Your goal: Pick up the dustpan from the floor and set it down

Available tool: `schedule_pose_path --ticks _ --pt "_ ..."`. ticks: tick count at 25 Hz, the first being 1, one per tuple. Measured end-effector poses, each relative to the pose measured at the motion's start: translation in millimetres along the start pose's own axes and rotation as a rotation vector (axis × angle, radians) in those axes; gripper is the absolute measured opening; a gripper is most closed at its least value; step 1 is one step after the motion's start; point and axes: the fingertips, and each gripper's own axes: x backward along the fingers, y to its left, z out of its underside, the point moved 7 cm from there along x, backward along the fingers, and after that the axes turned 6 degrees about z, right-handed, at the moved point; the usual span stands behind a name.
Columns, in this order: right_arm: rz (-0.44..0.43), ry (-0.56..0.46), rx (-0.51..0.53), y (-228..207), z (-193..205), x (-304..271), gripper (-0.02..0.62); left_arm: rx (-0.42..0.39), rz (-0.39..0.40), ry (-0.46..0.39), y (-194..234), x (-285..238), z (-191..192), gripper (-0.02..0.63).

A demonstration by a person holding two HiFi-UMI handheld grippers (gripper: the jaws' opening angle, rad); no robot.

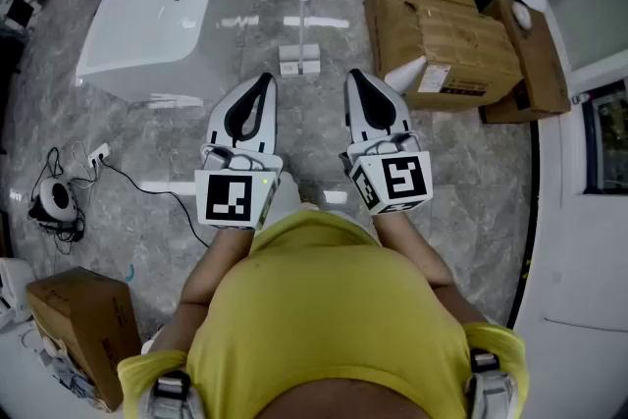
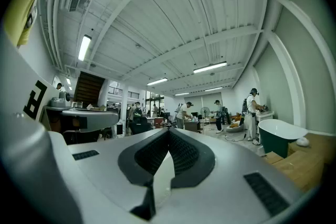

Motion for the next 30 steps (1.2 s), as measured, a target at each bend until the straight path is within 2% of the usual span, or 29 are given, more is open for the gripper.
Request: schedule_pose_path --ticks 4,10,20,30 --pt "0.009 0.004 -0.003 -10.3 1.9 -11.9 0.012 0.018 0.006 0.006 4.8 -13.2 6.7 0.002" --pt "0.015 0.013 -0.005 -23.6 15.5 -49.3 0.058 0.024 0.027 0.012 26.3 -45.9 22.2 0.002" --pt "0.0 0.041 0.002 -44.2 29.5 -169.0 0.11 0.04 0.059 0.016 108.1 -136.7 35.2 0.002" --pt "0.077 0.069 -0.007 -59.6 41.8 -258.8 0.12 0.053 0.133 0.021 179.8 -210.5 51.5 0.002"
